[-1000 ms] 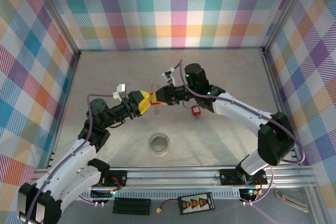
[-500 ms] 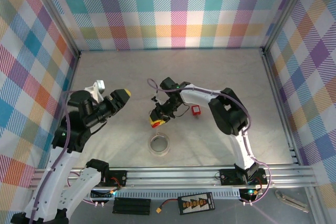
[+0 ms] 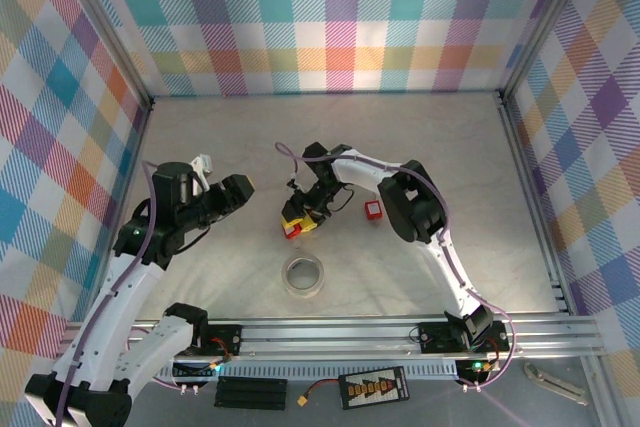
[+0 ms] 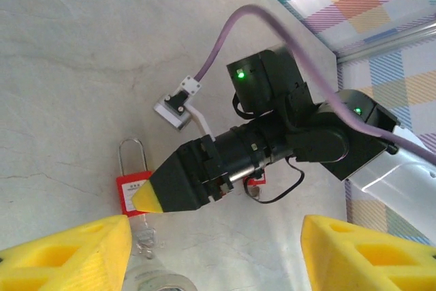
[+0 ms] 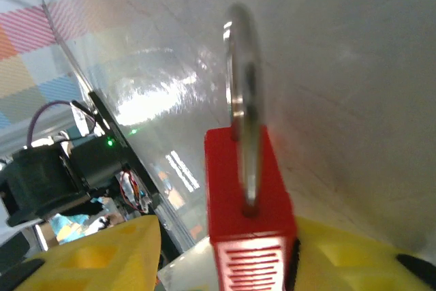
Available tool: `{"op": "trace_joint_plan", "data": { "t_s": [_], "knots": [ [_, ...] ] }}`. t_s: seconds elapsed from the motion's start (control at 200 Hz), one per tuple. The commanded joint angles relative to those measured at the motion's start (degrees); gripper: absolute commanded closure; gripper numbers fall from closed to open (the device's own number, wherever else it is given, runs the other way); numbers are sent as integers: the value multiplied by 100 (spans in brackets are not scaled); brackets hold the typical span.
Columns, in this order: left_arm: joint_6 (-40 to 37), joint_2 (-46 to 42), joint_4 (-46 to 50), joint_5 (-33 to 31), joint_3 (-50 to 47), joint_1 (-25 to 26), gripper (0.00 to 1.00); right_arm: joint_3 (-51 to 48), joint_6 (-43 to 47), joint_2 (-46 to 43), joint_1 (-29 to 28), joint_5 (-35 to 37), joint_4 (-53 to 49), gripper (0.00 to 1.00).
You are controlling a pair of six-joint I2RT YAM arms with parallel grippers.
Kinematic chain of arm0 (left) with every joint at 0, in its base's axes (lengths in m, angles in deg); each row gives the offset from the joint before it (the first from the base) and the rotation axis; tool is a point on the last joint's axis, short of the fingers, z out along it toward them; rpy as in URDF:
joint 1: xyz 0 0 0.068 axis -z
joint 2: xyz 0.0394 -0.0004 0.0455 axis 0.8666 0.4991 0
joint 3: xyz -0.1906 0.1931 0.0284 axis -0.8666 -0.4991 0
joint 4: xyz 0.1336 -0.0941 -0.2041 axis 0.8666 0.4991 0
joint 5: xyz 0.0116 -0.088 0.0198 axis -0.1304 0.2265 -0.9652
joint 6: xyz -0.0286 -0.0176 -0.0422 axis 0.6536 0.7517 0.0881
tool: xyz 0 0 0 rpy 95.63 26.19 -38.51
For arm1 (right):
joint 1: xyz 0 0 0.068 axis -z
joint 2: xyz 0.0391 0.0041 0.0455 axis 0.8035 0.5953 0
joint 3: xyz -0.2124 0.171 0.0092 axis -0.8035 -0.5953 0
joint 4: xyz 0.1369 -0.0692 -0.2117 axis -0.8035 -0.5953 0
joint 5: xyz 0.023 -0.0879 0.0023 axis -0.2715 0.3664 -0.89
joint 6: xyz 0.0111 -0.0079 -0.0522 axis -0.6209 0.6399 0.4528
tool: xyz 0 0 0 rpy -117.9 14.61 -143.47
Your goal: Unlock with the key
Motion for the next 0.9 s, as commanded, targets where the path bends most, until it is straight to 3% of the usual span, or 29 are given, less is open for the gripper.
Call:
{"op": "trace_joint_plan", "data": {
  "t_s": [0.0,0.19,0.3,0.385,0.595,0.77,0.895],
  "knots": [
    [-214,114,2,-20,189,-90,29,426,160,172,229,317,-396,44],
    [-506,513,178,121,368,-45,21,728,-20,-214,420,1261,-442,39],
    [-590,1029,669,210,556,155,21,131,-251,-1089,453,2294,-207,34],
    [-314,1382,713,209,460,612,21,-933,-479,-2155,453,2875,237,31],
    [526,3049,433,438,487,1346,26,-3378,-790,-4551,140,3437,1168,22],
    [1058,4331,292,365,860,1395,32,-4324,-964,-5451,-202,3559,1474,20],
    [1484,4757,171,146,1002,1395,33,-4619,-977,-5753,-346,3582,1612,20]
  ]
}}
